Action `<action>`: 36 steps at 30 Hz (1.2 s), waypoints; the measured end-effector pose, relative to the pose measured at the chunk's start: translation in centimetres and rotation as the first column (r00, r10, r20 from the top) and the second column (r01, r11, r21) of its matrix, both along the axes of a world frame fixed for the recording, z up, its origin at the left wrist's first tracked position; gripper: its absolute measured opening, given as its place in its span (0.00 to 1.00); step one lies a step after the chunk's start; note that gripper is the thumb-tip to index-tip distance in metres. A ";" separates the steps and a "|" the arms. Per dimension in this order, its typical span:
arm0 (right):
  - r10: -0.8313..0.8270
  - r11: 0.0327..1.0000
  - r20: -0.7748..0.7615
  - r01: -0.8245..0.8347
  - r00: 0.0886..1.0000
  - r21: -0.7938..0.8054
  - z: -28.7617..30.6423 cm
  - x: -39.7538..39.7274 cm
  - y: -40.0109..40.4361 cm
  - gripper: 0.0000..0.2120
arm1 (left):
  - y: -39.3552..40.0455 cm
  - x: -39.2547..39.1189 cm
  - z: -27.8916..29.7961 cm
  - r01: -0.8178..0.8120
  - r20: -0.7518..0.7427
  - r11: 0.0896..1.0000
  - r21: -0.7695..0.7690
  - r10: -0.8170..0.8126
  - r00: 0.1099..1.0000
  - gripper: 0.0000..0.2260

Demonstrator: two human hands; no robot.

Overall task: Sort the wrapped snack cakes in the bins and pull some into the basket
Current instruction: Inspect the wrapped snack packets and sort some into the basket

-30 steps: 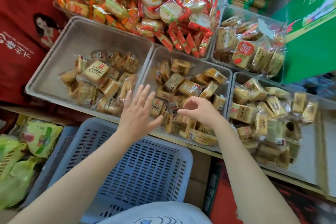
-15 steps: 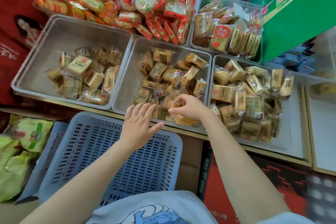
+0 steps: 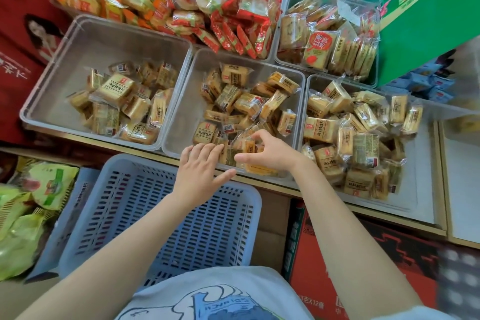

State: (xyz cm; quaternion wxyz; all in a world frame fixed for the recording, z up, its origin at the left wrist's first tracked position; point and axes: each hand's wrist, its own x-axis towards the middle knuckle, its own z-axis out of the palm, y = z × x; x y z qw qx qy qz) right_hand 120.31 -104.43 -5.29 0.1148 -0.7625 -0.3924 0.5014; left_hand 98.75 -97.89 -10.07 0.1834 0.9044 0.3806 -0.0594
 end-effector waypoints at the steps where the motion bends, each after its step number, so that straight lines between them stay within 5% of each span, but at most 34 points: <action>1: -0.035 0.999 -0.004 0.035 0.999 0.006 -0.3 -0.3 -0.2 0.48 | 0.0 0.2 0.3 0.011 -0.009 1.000 -0.009 -0.011 1.000 0.42; 5: -0.089 0.996 -0.037 0.089 0.995 0.006 -0.4 -0.4 -0.2 0.43 | -0.3 2.3 1.4 0.105 0.152 0.983 -0.149 -0.082 0.985 0.33; 10: -0.118 0.993 -0.079 0.119 0.990 0.007 0.2 0.3 -0.4 0.37 | -0.2 4.4 2.3 0.115 0.331 0.916 -0.385 0.021 0.943 0.24; 14: -0.189 0.980 -0.080 0.193 0.979 0.052 0.4 0.4 -1.0 0.25 | 0.1 4.2 2.7 0.141 0.415 0.895 -0.423 0.053 0.908 0.19; 19: -0.174 0.977 -0.087 0.184 0.981 0.113 0.7 0.3 -1.5 0.15 | 0.9 1.1 4.2 0.089 0.443 0.897 -0.433 0.126 0.887 0.16; 28: -0.051 0.997 -0.097 0.055 0.994 0.046 0.9 -2.0 -2.3 0.21 | 0.1 -3.7 5.7 -0.259 0.400 0.819 -0.512 0.493 0.773 0.10; 36: -0.171 0.942 0.005 0.162 0.985 0.293 2.7 -4.3 -4.5 0.15 | -2.6 -5.2 5.6 -0.300 0.399 0.763 -0.573 0.579 0.711 0.08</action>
